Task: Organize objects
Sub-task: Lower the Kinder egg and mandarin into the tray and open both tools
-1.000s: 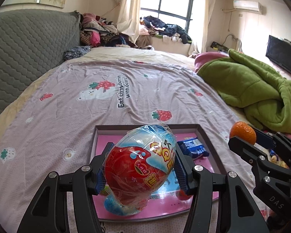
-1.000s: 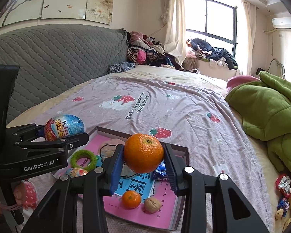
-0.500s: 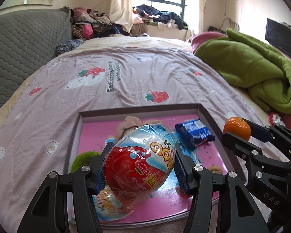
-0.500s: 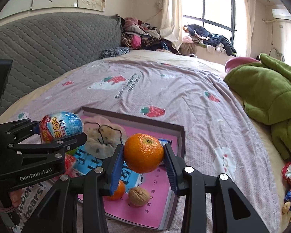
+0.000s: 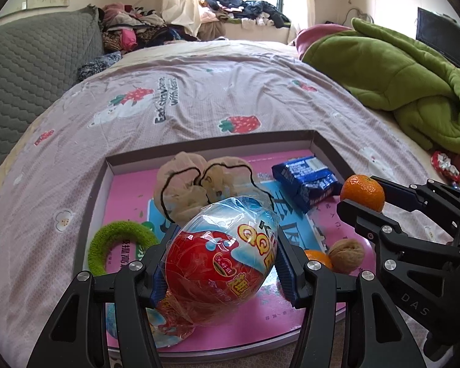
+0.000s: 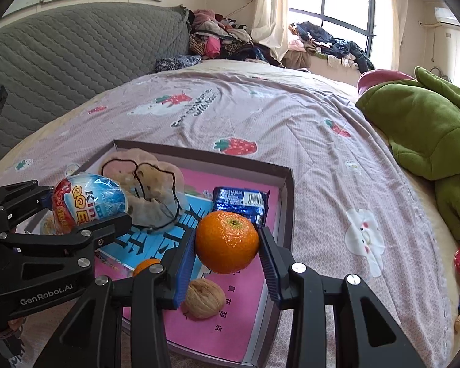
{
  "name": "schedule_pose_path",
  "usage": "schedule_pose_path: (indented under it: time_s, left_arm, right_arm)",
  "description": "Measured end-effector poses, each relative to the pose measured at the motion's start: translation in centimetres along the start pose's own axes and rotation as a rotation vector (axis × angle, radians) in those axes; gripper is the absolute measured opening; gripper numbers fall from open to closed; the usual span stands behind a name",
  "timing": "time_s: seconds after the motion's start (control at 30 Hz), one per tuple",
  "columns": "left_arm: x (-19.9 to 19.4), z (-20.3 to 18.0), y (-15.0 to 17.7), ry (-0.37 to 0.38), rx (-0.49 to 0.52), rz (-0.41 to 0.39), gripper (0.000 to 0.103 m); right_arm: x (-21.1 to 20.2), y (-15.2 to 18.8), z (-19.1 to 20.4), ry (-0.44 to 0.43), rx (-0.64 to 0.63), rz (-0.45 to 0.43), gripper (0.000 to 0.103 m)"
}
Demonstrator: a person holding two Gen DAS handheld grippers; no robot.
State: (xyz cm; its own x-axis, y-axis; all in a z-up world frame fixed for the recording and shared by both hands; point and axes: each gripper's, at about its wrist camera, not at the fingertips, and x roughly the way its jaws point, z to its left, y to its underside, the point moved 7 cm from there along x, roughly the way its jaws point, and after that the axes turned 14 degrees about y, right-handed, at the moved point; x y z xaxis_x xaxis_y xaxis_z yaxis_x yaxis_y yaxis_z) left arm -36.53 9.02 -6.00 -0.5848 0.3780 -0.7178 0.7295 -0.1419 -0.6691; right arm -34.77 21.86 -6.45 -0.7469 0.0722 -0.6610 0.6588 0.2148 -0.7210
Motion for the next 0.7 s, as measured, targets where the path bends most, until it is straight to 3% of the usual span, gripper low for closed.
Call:
schedule_pose_path:
  time_s: [0.7]
  left_arm:
    - [2.7, 0.3, 1.7, -0.015, 0.028, 0.105, 0.06]
  right_arm:
    - [2.8, 1.7, 1.1, 0.033, -0.051, 0.077, 0.041]
